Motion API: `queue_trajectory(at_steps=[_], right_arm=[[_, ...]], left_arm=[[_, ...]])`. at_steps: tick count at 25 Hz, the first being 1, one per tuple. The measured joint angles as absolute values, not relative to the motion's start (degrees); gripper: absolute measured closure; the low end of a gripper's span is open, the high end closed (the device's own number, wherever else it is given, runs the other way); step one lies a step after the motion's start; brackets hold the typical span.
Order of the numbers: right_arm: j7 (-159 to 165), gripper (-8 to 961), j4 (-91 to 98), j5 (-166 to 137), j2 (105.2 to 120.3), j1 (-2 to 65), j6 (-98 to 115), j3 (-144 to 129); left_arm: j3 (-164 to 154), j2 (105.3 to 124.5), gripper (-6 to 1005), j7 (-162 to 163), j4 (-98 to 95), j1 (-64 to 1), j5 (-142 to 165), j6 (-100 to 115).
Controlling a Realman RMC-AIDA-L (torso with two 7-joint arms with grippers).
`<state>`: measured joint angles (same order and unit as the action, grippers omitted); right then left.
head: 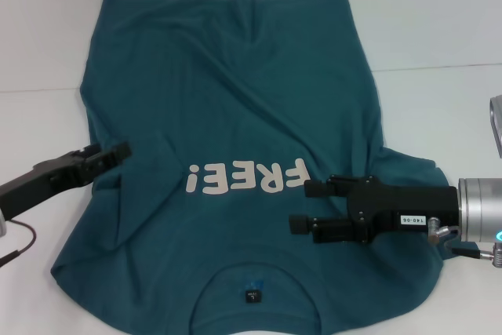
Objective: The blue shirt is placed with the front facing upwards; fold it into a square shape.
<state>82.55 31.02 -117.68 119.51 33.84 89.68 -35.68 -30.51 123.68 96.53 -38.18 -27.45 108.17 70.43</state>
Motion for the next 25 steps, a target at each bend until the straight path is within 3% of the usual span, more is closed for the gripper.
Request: queue_trajectory(at_steps=[9,25], right_arm=[[83.06,38,31.24,-117.65,119.51,33.86,89.74,-35.62],[85.22,38,31.39,-117.58,119.51,34.01,90.18,-36.12]], left_arm=[[-33.41,123.81,161,91.81,-35.97,-27.19,109.05,69.6],[-38.46,124.01,161,86.26,-31.64,-29.93,109.04,55.99]])
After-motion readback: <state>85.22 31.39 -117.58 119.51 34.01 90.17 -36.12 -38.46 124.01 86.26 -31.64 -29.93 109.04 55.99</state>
